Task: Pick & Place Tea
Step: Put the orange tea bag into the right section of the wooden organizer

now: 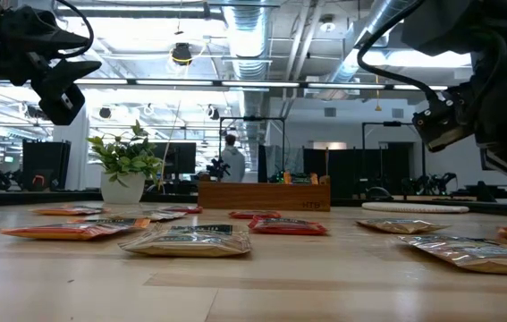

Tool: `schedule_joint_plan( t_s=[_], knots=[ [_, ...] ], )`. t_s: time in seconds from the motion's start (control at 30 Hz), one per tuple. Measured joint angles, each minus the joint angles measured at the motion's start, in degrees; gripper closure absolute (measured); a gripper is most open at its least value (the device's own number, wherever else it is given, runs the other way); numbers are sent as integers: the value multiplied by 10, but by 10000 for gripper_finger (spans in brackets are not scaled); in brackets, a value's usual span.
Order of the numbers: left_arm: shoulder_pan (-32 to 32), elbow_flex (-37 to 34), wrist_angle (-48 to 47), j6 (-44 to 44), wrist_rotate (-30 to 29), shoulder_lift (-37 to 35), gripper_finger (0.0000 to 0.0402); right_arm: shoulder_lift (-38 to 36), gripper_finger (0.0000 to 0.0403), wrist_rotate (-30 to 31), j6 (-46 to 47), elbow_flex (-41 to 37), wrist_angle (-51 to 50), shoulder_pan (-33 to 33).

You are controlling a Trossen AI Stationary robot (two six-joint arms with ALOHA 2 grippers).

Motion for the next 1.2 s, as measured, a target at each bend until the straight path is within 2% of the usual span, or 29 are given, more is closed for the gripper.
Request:
schedule_joint_plan(
  t_s=[0.17, 0.37, 0.83, 1.2],
  knots=[
    [0, 0, 0, 0, 0, 0, 273, -1, 400, 0, -4, 0, -1, 0],
    [0, 0, 0, 0, 0, 0, 273, -1, 391, -1, -11, 0, -3, 0],
    [0, 0, 0, -1, 0, 0, 273, -1, 402, -16, -16, 1, -11, 0],
    [0, 0, 0, 0, 0, 0, 273, -2, 403, 2, -86, 97, -150, -8]
  ],
)
